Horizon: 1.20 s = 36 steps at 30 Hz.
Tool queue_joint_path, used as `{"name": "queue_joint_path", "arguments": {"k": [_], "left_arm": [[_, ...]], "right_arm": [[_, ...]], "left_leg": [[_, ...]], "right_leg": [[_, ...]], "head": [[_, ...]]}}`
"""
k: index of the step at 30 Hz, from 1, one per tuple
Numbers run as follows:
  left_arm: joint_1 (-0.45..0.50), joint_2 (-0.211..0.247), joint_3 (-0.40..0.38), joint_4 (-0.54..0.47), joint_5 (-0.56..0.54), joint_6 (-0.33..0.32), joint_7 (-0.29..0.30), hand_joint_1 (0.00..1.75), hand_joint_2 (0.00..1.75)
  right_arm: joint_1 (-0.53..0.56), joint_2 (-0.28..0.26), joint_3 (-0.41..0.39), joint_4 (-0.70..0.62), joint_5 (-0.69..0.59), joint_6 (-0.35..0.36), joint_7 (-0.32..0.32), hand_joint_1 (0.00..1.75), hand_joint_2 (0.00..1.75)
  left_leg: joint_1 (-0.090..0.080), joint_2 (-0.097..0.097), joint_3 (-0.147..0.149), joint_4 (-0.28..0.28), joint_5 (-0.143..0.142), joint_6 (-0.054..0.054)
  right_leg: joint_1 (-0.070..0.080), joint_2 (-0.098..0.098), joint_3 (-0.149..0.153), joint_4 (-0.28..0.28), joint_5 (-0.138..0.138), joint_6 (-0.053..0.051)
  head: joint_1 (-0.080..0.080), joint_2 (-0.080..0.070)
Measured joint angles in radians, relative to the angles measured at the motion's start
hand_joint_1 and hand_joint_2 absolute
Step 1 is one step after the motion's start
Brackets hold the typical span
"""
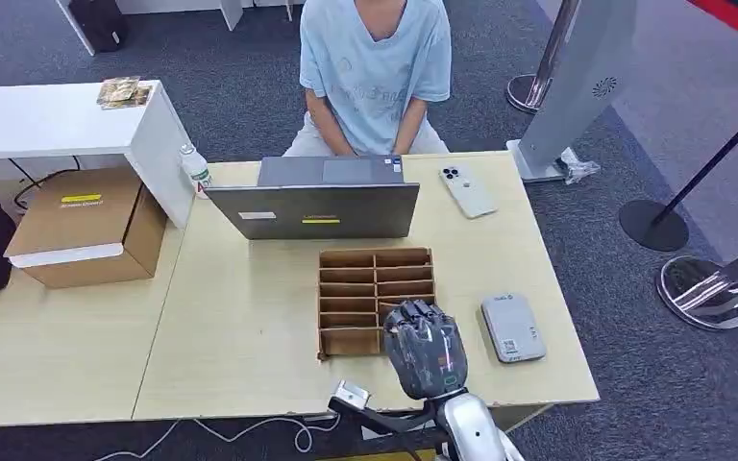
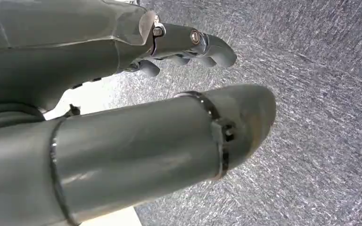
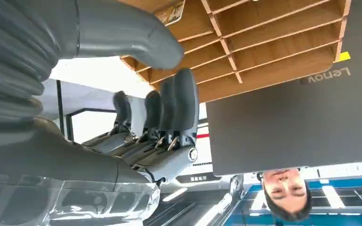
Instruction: Pass the card to the sensor for recognition and then transmit it.
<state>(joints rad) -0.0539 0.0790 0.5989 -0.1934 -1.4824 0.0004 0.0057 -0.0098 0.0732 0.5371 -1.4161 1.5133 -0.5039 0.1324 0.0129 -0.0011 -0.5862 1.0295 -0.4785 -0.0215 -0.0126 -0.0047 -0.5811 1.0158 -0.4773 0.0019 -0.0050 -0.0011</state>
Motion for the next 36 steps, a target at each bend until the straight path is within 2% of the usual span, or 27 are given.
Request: {"name": "queue_joint_path", "arguments": {"k": [4,6,8,13,16,21,29,34,36], "left_arm": [[0.000,0.000,0.000,0.000,0.000,0.000,0.000,0.00,0.00],[0.000,0.000,0.000,0.000,0.000,0.000,0.000,0.00,0.00],[0.000,0.000,0.000,0.000,0.000,-0.001,0.000,0.00,0.00],[0.000,0.000,0.000,0.000,0.000,-0.001,0.000,0.00,0.00],[0.000,0.000,0.000,0.000,0.000,-0.003,0.000,0.00,0.00],[0.000,0.000,0.000,0.000,0.000,-0.003,0.000,0.00,0.00],[0.000,0.000,0.000,0.000,0.000,-0.003,-0.005,0.00,0.00],[0.000,0.000,0.000,0.000,0.000,-0.003,-0.005,0.00,0.00],[0.000,0.000,0.000,0.000,0.000,-0.002,-0.005,0.00,0.00]], "right_arm": [[0.002,0.000,0.000,-0.004,0.001,0.002,0.000,1.01,1.75],[0.002,0.000,0.000,-0.004,0.001,0.005,-0.001,1.08,1.75],[0.002,0.000,0.000,-0.004,0.001,0.009,-0.001,0.96,1.75],[0.001,0.000,0.000,-0.001,0.001,0.020,-0.001,0.84,1.75],[0.000,0.000,0.000,0.003,0.001,0.022,-0.001,0.94,1.75],[-0.001,0.000,0.000,0.011,0.001,0.024,-0.001,0.75,1.75],[-0.005,0.000,0.000,0.037,0.001,0.032,0.000,0.96,1.75],[-0.012,0.000,0.000,0.053,0.000,0.034,0.002,0.96,1.75],[-0.016,0.000,-0.001,0.061,-0.002,0.035,0.005,1.03,1.75]], "left_leg": [[0.000,0.000,0.000,0.000,0.000,0.000],[0.000,0.000,0.000,0.000,0.000,0.000],[0.000,0.000,0.000,0.000,0.000,0.000],[0.000,0.000,0.000,0.000,0.000,0.000],[0.000,0.000,0.000,0.000,0.000,0.000],[0.000,0.000,0.000,0.000,0.000,0.000],[0.000,0.000,0.000,0.000,0.000,0.000],[0.000,0.000,0.000,0.000,0.000,0.000],[0.000,0.000,0.000,0.000,0.000,0.000]], "right_leg": [[0.000,0.000,0.000,0.000,0.000,0.000],[0.000,0.000,0.000,0.000,0.000,0.000],[0.000,0.000,0.000,0.000,0.000,0.000],[0.000,0.000,0.000,0.000,0.000,0.000],[0.000,0.000,0.000,0.000,0.000,0.000],[0.000,0.000,0.000,0.000,0.000,0.000],[0.000,0.000,0.000,0.000,0.000,0.000],[0.000,0.000,0.000,0.000,0.000,0.000],[0.000,0.000,0.000,0.000,0.000,0.000]], "head": [[0.000,0.000],[0.000,0.000],[0.000,0.000],[0.000,0.000],[0.000,0.000],[0.000,0.000],[0.000,0.000],[0.000,0.000],[0.000,0.000]]}}
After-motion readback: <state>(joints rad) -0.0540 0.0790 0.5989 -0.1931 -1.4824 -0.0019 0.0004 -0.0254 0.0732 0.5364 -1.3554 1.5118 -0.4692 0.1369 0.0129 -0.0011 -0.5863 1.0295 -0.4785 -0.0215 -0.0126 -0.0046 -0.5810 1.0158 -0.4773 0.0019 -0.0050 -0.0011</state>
